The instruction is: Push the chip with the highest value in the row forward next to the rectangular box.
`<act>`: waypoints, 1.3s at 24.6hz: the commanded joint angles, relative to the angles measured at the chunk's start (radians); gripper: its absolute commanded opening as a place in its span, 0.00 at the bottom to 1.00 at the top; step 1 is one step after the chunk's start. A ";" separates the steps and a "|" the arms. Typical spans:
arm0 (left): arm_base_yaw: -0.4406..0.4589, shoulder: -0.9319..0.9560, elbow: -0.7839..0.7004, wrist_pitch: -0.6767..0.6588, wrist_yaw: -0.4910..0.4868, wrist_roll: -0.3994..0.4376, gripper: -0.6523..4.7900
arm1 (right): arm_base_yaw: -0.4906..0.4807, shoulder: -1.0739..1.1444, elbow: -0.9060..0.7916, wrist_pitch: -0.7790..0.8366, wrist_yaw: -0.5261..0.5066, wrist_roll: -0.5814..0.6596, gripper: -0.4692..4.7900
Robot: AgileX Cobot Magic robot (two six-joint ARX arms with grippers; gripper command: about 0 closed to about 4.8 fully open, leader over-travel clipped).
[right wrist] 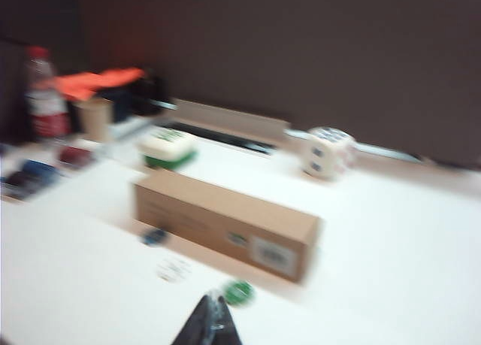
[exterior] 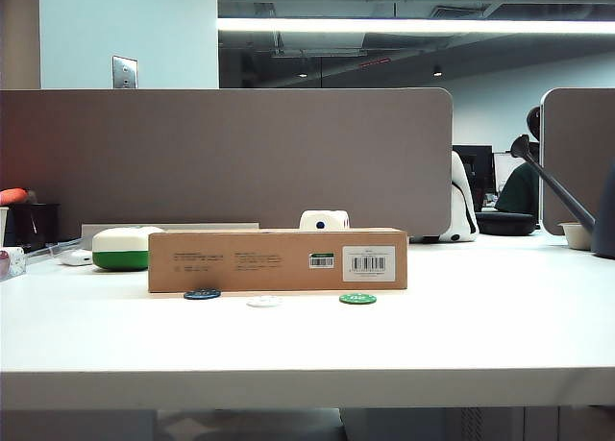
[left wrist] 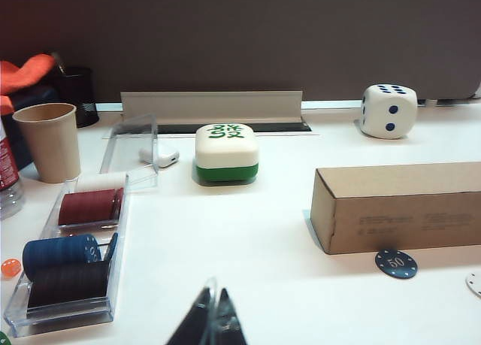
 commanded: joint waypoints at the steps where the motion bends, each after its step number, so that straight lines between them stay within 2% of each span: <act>1: -0.002 0.000 0.004 0.013 0.004 0.000 0.11 | -0.140 -0.105 -0.096 0.019 -0.013 -0.006 0.08; 3: -0.001 0.000 0.004 0.013 0.004 0.001 0.11 | -0.310 -0.173 -0.188 0.041 -0.002 -0.009 0.08; 8: -0.002 0.000 0.004 0.007 -0.004 0.001 0.11 | -0.502 -0.172 -0.230 0.020 -0.002 -0.003 0.08; 10: -0.002 0.000 0.004 0.005 0.000 0.001 0.11 | -0.607 -0.172 -0.261 0.069 -0.003 -0.002 0.08; 16: -0.002 0.000 0.004 0.005 0.000 0.001 0.11 | -0.646 -0.172 -0.336 0.237 -0.056 0.002 0.08; 17: -0.002 0.000 0.004 0.005 0.000 0.000 0.11 | -0.647 -0.172 -0.369 0.291 -0.103 0.024 0.08; 25: -0.002 0.000 0.004 0.005 0.000 0.001 0.11 | -0.647 -0.172 -0.377 0.320 -0.122 0.061 0.08; 32: -0.002 0.000 0.004 0.005 0.000 0.001 0.11 | -0.648 -0.172 -0.377 0.315 -0.068 0.054 0.08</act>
